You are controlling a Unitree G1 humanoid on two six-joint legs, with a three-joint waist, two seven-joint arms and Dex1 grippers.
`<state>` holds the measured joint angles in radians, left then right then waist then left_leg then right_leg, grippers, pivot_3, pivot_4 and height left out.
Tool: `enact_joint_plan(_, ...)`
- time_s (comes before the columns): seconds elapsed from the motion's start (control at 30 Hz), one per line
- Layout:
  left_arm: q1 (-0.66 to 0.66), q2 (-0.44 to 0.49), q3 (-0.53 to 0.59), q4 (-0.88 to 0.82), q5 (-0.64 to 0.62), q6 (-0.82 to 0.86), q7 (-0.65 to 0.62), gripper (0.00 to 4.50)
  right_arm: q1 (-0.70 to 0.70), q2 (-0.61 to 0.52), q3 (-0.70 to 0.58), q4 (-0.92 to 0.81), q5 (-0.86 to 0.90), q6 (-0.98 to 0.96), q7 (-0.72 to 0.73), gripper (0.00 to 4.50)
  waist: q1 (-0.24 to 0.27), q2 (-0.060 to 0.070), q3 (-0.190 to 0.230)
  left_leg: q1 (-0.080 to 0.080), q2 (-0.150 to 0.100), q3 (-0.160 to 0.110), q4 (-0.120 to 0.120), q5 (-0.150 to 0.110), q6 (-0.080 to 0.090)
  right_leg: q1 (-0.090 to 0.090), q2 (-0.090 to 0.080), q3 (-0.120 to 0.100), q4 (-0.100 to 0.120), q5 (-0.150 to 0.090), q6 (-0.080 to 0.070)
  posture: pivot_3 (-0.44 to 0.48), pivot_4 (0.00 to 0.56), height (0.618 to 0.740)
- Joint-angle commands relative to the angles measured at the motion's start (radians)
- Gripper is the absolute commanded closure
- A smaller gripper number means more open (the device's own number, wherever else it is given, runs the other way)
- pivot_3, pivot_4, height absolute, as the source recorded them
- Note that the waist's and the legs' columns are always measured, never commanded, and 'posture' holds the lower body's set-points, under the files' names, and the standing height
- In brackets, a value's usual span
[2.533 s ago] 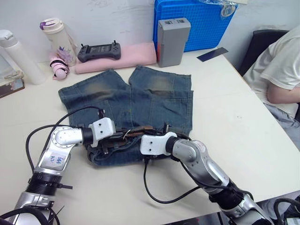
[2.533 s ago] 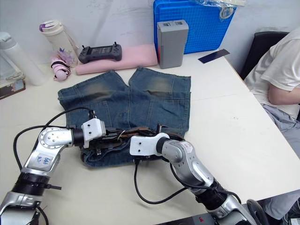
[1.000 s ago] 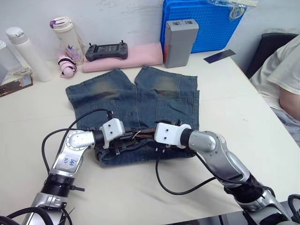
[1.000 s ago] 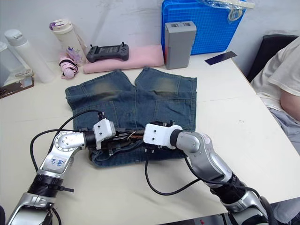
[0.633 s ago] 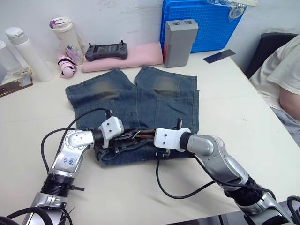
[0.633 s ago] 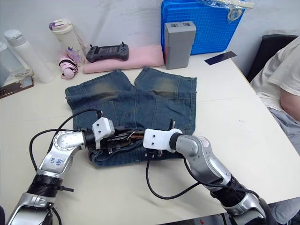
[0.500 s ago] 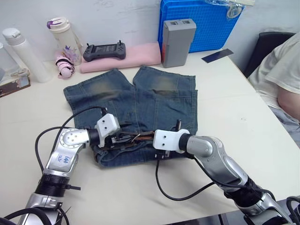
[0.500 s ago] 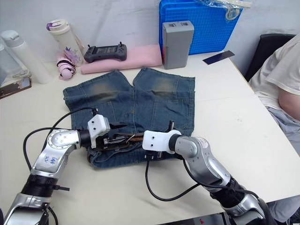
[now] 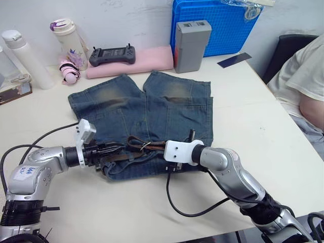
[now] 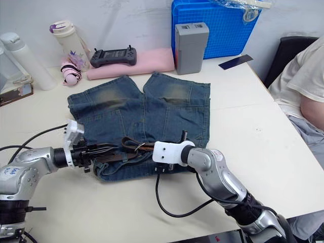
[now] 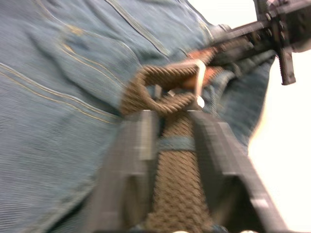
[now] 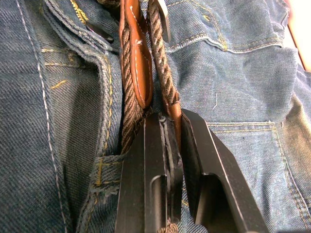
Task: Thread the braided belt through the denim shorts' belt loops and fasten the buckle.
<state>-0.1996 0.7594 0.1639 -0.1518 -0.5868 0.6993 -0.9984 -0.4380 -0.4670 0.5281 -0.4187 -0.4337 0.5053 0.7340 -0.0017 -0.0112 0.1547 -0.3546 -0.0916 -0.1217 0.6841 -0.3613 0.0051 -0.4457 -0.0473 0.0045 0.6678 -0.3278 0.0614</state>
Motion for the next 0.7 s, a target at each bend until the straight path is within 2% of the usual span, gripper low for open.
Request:
enact_joint_plan(0.03, 0.053, 0.048, -0.108, 0.021, 0.159, -0.135, -0.007, 4.42, 0.006, 0.000, -0.029, -0.019, -0.019, 0.004, -0.019, 4.50, -0.003, 0.000, 0.000, 0.000, 0.000, 0.000, 0.000, 0.000, 0.000, 0.000, 0.000, 0.000, 0.000, 0.000, 0.000, 0.000, 0.150, 0.709)
enact_joint_plan(0.1, 0.056, 0.041, -0.150, 0.084, 0.235, -0.202, 0.028, 4.42, 0.016, -0.007, -0.052, -0.036, -0.010, 0.000, -0.024, 4.50, -0.001, 0.001, 0.000, 0.001, 0.000, 0.001, -0.001, 0.000, 0.000, 0.000, 0.000, 0.000, 0.000, 0.000, 0.000, 0.000, 0.150, 0.709)
enact_joint_plan(0.23, 0.092, 0.051, -0.204, 0.108, 0.297, -0.308, -0.002, 4.42, 0.082, -0.063, -0.142, -0.095, 0.013, -0.039, -0.031, 4.50, 0.005, 0.002, -0.001, 0.001, 0.000, 0.000, -0.001, 0.000, 0.000, 0.001, 0.000, 0.000, 0.000, 0.000, 0.000, 0.000, 0.150, 0.709)
enact_joint_plan(0.37, 0.112, 0.050, -0.226, 0.121, 0.341, -0.386, 0.003, 4.42, 0.247, -0.204, -0.295, -0.135, 0.050, -0.147, -0.027, 4.50, 0.013, 0.006, -0.003, 0.001, 0.000, 0.000, -0.001, 0.000, 0.001, 0.002, 0.000, 0.000, -0.002, 0.000, 0.000, 0.000, 0.150, 0.709)
enact_joint_plan(0.43, 0.109, 0.045, -0.229, 0.128, 0.348, -0.403, 0.010, 4.42, 0.349, -0.301, -0.370, -0.088, 0.024, -0.170, -0.033, 4.50, 0.017, 0.007, -0.004, 0.001, 0.000, 0.001, -0.002, -0.001, 0.001, 0.002, 0.000, 0.000, -0.003, 0.000, 0.000, 0.000, 0.150, 0.709)
enact_joint_plan(0.5, 0.102, 0.040, -0.231, 0.136, 0.354, -0.418, 0.017, 4.42, 0.393, -0.345, -0.421, -0.050, 0.013, -0.160, -0.047, 4.50, 0.018, 0.009, -0.005, 0.002, 0.000, 0.002, -0.002, -0.001, 0.001, 0.003, 0.000, 0.001, -0.003, 0.000, 0.000, 0.000, 0.150, 0.709)
enact_joint_plan(0.6, 0.093, 0.036, -0.236, 0.146, 0.360, -0.435, 0.021, 4.42, 0.395, -0.337, -0.436, -0.038, 0.024, -0.156, -0.066, 4.50, 0.023, 0.009, -0.005, 0.007, 0.001, 0.003, -0.002, -0.001, 0.001, 0.008, 0.000, 0.002, -0.003, 0.000, 0.000, 0.000, 0.150, 0.709)
enact_joint_plan(0.7, 0.087, 0.034, -0.241, 0.153, 0.364, -0.444, 0.026, 4.42, 0.376, -0.296, -0.406, -0.054, 0.033, -0.145, -0.069, 4.50, 0.027, 0.009, -0.005, 0.019, 0.001, 0.002, -0.005, -0.003, 0.004, 0.021, 0.000, 0.001, -0.007, 0.000, 0.001, 0.000, 0.150, 0.709)
